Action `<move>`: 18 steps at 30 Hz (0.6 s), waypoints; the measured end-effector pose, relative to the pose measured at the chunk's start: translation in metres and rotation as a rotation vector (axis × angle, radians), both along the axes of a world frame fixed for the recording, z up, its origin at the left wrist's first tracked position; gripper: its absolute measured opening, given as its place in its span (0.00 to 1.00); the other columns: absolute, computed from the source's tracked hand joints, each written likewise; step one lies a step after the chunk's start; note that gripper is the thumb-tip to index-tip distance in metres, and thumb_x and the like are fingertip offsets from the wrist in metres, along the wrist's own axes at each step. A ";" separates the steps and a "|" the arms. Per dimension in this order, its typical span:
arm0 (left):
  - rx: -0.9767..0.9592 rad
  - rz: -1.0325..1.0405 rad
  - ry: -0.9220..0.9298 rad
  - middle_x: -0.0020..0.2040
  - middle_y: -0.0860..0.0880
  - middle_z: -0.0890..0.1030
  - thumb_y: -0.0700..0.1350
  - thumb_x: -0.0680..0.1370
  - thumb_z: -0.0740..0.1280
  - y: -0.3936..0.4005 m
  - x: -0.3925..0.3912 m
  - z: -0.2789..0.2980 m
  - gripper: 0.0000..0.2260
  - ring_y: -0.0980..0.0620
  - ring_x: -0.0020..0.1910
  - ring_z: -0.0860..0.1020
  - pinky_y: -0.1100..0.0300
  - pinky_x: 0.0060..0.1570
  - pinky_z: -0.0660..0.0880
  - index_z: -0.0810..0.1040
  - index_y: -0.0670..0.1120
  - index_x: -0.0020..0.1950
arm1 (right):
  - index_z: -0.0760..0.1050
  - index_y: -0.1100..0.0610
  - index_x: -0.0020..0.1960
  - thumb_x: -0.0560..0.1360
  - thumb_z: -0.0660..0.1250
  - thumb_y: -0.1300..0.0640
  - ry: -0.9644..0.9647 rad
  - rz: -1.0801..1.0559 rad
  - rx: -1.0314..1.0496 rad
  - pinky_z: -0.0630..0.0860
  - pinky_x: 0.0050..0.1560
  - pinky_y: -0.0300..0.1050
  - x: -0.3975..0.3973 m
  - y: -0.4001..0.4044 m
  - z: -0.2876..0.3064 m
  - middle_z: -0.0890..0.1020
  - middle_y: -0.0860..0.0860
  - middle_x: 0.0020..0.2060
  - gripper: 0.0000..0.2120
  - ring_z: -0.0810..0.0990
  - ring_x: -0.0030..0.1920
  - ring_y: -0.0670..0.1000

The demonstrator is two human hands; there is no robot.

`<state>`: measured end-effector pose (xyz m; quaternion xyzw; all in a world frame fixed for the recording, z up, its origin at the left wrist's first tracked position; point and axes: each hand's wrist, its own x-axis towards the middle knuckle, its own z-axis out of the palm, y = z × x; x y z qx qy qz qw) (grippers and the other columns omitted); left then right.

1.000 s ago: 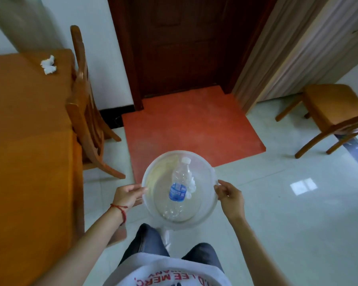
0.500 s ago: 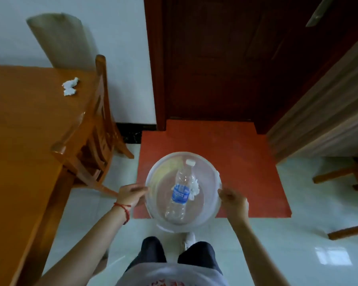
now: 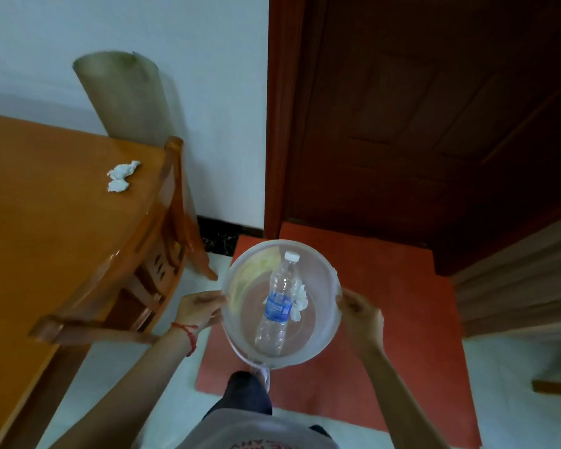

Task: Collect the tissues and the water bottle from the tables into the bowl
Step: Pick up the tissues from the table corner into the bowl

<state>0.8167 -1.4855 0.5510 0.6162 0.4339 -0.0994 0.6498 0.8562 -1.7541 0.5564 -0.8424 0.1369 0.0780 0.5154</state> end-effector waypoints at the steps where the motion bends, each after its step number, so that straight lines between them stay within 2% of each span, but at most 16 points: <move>1: -0.005 0.002 -0.003 0.52 0.34 0.80 0.36 0.70 0.70 0.006 0.016 -0.001 0.14 0.49 0.33 0.79 0.69 0.22 0.75 0.77 0.33 0.55 | 0.82 0.49 0.44 0.71 0.68 0.60 0.002 0.012 0.010 0.78 0.43 0.47 0.018 0.005 0.000 0.84 0.39 0.33 0.07 0.81 0.35 0.42; 3: -0.020 0.025 0.001 0.50 0.35 0.80 0.35 0.70 0.70 0.015 0.045 -0.001 0.14 0.47 0.36 0.77 0.68 0.22 0.75 0.76 0.32 0.55 | 0.81 0.49 0.48 0.72 0.68 0.60 0.010 0.042 0.012 0.76 0.42 0.39 0.054 0.014 0.000 0.80 0.29 0.30 0.08 0.79 0.35 0.34; 4: -0.031 0.044 0.003 0.48 0.36 0.79 0.35 0.71 0.69 0.019 0.059 0.000 0.13 0.47 0.36 0.77 0.68 0.22 0.75 0.76 0.33 0.54 | 0.81 0.50 0.49 0.72 0.68 0.59 0.014 0.054 0.007 0.75 0.42 0.37 0.072 0.019 -0.001 0.80 0.28 0.30 0.08 0.78 0.35 0.32; 7: -0.054 0.082 -0.008 0.44 0.40 0.78 0.34 0.72 0.67 0.029 0.098 0.008 0.08 0.49 0.36 0.77 0.67 0.25 0.77 0.76 0.36 0.50 | 0.81 0.50 0.51 0.73 0.67 0.59 0.000 0.083 -0.007 0.74 0.42 0.35 0.118 0.034 0.004 0.82 0.35 0.33 0.09 0.78 0.36 0.31; 10: -0.073 0.126 0.002 0.48 0.40 0.76 0.33 0.73 0.65 0.037 0.130 0.010 0.02 0.50 0.35 0.75 0.56 0.42 0.74 0.76 0.38 0.44 | 0.80 0.52 0.52 0.73 0.67 0.59 -0.005 0.121 -0.010 0.75 0.45 0.37 0.161 0.047 0.005 0.81 0.38 0.38 0.10 0.78 0.36 0.30; 12: -0.088 0.170 -0.011 0.50 0.40 0.75 0.33 0.74 0.64 0.043 0.147 0.010 0.05 0.50 0.35 0.74 0.54 0.47 0.70 0.75 0.36 0.49 | 0.80 0.53 0.53 0.72 0.68 0.59 -0.009 0.153 -0.027 0.75 0.47 0.40 0.185 0.054 0.000 0.81 0.40 0.38 0.10 0.77 0.36 0.28; 14: -0.096 0.202 -0.021 0.50 0.40 0.75 0.33 0.74 0.64 0.047 0.163 0.011 0.06 0.50 0.36 0.74 0.54 0.44 0.71 0.75 0.36 0.51 | 0.80 0.54 0.54 0.72 0.68 0.59 -0.009 0.186 -0.040 0.75 0.47 0.39 0.212 0.061 -0.003 0.81 0.41 0.38 0.11 0.77 0.37 0.28; 15: -0.102 0.223 -0.017 0.48 0.41 0.75 0.33 0.74 0.64 0.048 0.170 0.013 0.03 0.50 0.36 0.74 0.55 0.42 0.71 0.75 0.38 0.46 | 0.80 0.54 0.54 0.72 0.68 0.59 -0.009 0.215 -0.044 0.75 0.45 0.37 0.226 0.065 -0.005 0.81 0.43 0.39 0.11 0.77 0.37 0.28; 16: -0.097 0.238 -0.008 0.45 0.42 0.76 0.34 0.74 0.64 0.050 0.176 0.011 0.03 0.50 0.36 0.75 0.56 0.41 0.72 0.74 0.40 0.42 | 0.80 0.55 0.54 0.72 0.68 0.59 -0.007 0.250 -0.050 0.75 0.45 0.37 0.241 0.069 -0.007 0.82 0.45 0.40 0.11 0.78 0.37 0.30; 18: -0.073 0.284 0.006 0.41 0.44 0.76 0.34 0.74 0.65 0.052 0.188 0.007 0.05 0.48 0.37 0.75 0.59 0.37 0.72 0.75 0.41 0.39 | 0.79 0.56 0.55 0.73 0.68 0.59 0.010 0.318 -0.042 0.77 0.48 0.43 0.271 0.078 -0.011 0.82 0.48 0.42 0.11 0.80 0.40 0.38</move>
